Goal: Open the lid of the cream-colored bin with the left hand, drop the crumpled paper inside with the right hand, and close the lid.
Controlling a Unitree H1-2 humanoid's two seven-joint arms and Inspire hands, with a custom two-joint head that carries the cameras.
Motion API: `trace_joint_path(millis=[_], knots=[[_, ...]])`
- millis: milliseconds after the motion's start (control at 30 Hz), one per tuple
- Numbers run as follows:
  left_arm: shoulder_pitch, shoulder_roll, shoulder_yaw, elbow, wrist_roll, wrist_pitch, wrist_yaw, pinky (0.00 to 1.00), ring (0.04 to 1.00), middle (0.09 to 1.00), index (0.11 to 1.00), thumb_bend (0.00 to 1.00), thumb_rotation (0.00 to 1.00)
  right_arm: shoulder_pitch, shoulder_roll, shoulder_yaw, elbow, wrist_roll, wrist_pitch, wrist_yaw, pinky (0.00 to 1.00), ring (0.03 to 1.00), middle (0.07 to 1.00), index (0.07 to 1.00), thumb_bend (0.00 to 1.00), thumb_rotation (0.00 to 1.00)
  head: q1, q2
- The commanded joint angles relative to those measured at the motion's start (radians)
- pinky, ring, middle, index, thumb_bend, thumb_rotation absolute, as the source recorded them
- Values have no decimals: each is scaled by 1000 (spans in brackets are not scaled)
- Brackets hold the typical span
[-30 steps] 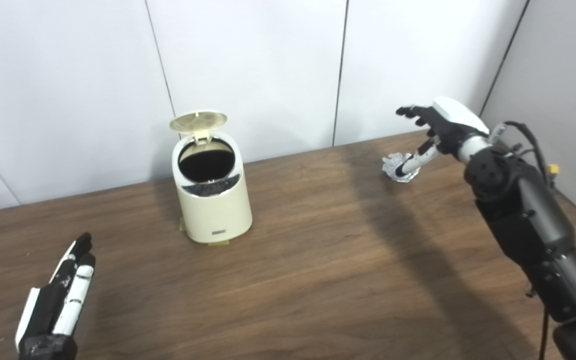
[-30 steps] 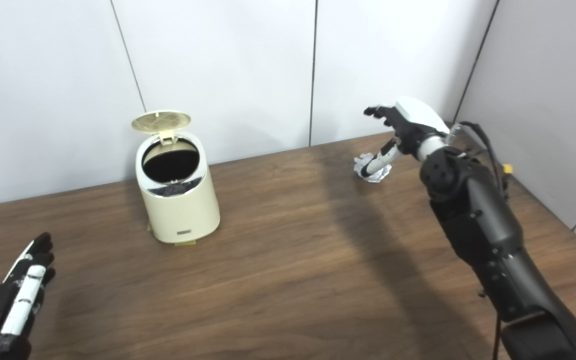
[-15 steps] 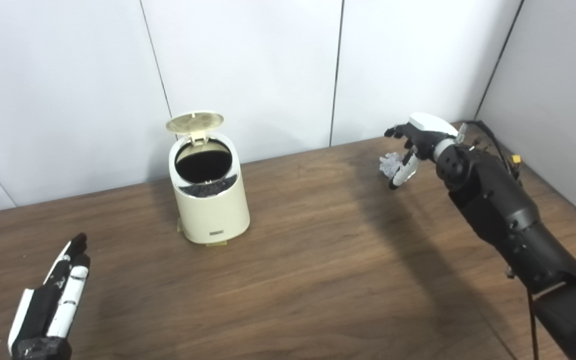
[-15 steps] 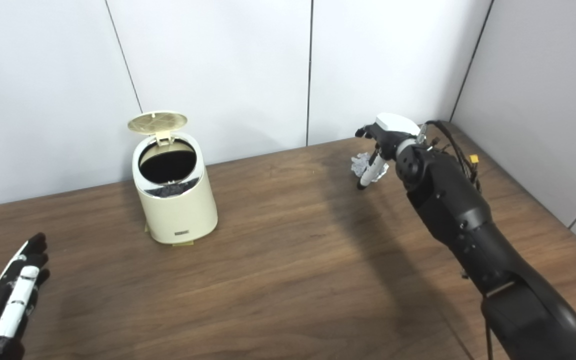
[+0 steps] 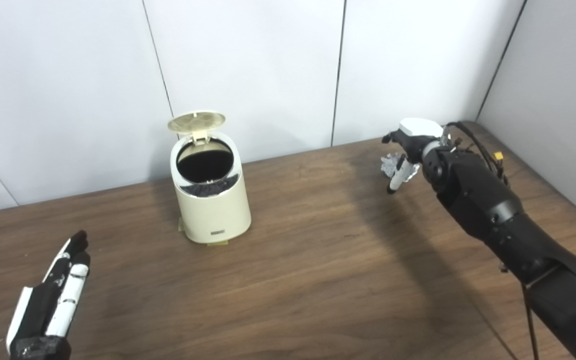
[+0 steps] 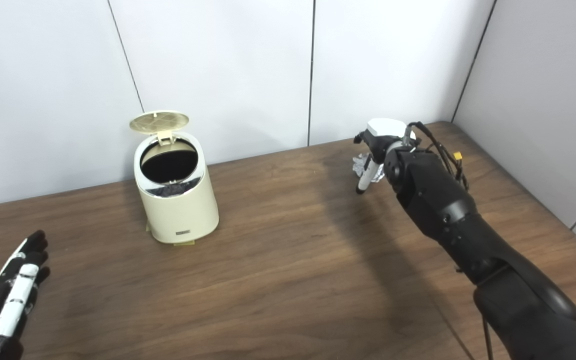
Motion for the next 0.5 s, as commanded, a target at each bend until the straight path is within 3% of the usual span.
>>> trace_joint_path(millis=[0,167,367,467], knots=[[-19,18,-1,-34,2,-2,5,997,999,983,1000,314,728,-65,-35,-4,8,-22,2,-23,761,848,893,838,892,140,1,3],[-22,17,1,-40,-8,5,3,1000,1000,987,1000,316,729,-72,-44,26,44,-43,-2,-30,714,815,863,837,912,179,1,7],[-20,19,2,-48,-16,11,-1,1000,1000,993,1000,296,704,-64,-52,20,66,-24,-17,-56,776,864,887,820,915,153,0,12],[-19,20,3,-52,-16,18,1,1000,1000,993,1000,304,697,-61,-58,18,74,-16,-20,-59,671,829,884,805,932,155,0,14]])
